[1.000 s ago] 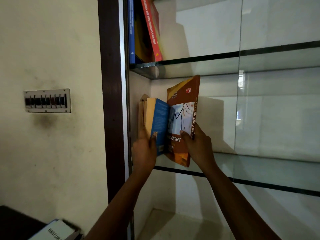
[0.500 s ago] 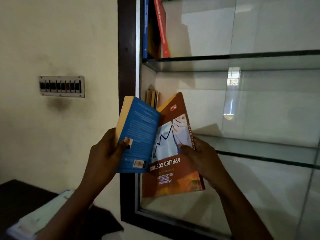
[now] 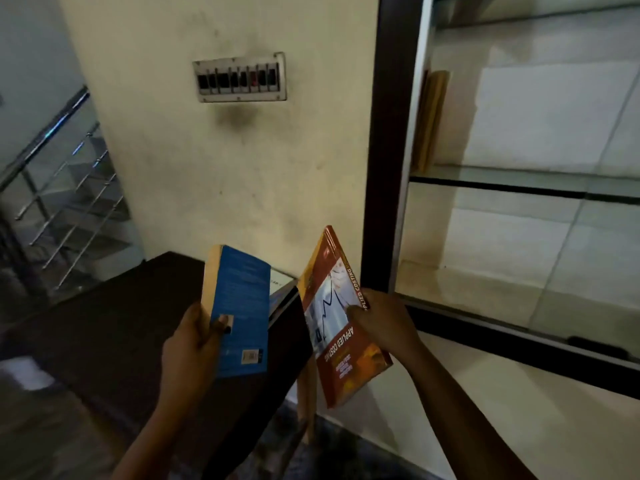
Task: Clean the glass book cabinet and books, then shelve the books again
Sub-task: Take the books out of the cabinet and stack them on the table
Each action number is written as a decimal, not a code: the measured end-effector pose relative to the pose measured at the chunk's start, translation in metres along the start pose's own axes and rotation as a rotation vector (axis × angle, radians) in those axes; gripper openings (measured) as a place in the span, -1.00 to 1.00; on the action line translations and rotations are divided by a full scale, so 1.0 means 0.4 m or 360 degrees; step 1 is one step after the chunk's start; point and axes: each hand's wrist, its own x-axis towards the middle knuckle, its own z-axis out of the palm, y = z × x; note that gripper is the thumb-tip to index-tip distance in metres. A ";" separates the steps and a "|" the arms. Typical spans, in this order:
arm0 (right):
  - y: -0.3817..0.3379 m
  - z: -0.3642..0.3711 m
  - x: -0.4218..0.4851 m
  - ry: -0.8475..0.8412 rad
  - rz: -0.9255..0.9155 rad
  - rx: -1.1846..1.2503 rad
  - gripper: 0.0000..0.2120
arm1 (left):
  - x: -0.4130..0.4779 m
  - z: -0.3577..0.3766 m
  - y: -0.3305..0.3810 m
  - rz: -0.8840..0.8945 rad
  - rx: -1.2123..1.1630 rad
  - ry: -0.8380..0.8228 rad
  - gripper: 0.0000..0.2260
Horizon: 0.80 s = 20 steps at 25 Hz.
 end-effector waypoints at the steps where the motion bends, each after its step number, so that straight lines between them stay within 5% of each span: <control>1: -0.010 0.046 0.016 -0.0017 0.0014 -0.0083 -0.70 | 0.004 -0.025 -0.039 -0.0082 0.0033 0.0017 -0.80; 12: -0.214 0.484 0.477 0.0172 -0.0210 -0.0649 -0.75 | 0.243 -0.113 -0.368 -0.0613 0.0035 0.0073 -0.53; 14: -0.200 0.606 0.538 0.0119 -0.0168 -0.0697 -0.67 | 0.293 -0.113 -0.423 -0.0724 0.0051 0.0046 -0.53; 17: -0.149 0.791 0.550 -0.0400 -0.0100 -0.0865 -0.73 | 0.326 -0.118 -0.484 -0.0851 0.0059 -0.0026 -0.55; 20: -0.128 0.845 0.562 -0.0393 -0.0144 -0.1013 -0.59 | 0.355 -0.119 -0.537 -0.0930 0.0043 -0.0077 -0.57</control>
